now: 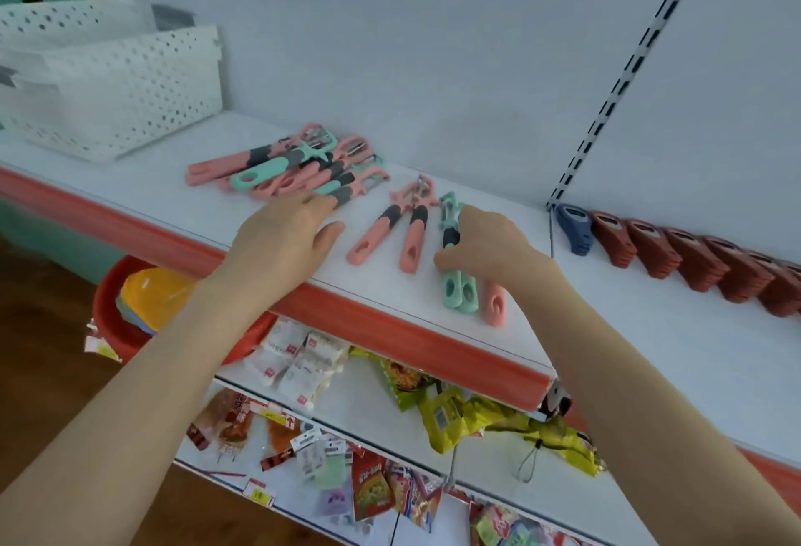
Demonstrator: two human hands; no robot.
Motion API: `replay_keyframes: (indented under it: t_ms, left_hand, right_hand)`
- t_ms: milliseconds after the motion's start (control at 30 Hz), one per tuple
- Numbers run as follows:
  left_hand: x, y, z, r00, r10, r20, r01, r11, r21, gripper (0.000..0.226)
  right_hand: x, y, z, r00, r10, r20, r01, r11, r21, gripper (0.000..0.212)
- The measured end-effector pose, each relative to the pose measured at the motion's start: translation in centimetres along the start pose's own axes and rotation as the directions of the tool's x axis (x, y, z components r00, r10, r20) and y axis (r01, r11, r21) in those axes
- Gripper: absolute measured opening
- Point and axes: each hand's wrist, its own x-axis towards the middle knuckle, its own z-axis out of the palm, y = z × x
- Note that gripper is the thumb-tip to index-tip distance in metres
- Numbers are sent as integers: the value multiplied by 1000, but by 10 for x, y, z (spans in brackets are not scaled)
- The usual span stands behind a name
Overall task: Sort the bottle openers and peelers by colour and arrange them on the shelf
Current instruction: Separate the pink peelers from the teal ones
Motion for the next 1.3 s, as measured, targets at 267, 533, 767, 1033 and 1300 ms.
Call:
replay_keyframes:
  t_ms: [267,533,767,1033,1300]
  left_hand:
    - [58,-68,-9,998,12,63,-18,996,90,27]
    - [91,-109,-1,973,6,229,4,999,-43,32]
    - [106,-137,-4,979,-123,160,145,981,-129,29]
    - [104,-148,-3,974,-117,193,147,978,-150,28]
    - [97,-152,-2,981,-96,167,129,971,-200,26]
  right_hand:
    - [7,-26,3,966,254,-41,-249,964,98,25]
    - [-2,-48,10,905,395,-159,-345,899,270,21]
    - [21,-103,6,914,365,-176,-254,853,455,14]
    - [79,-162,18,964,222,-144,-145,898,416,33]
    - [83,-156,19,982,182,-46,-174,974,143,30]
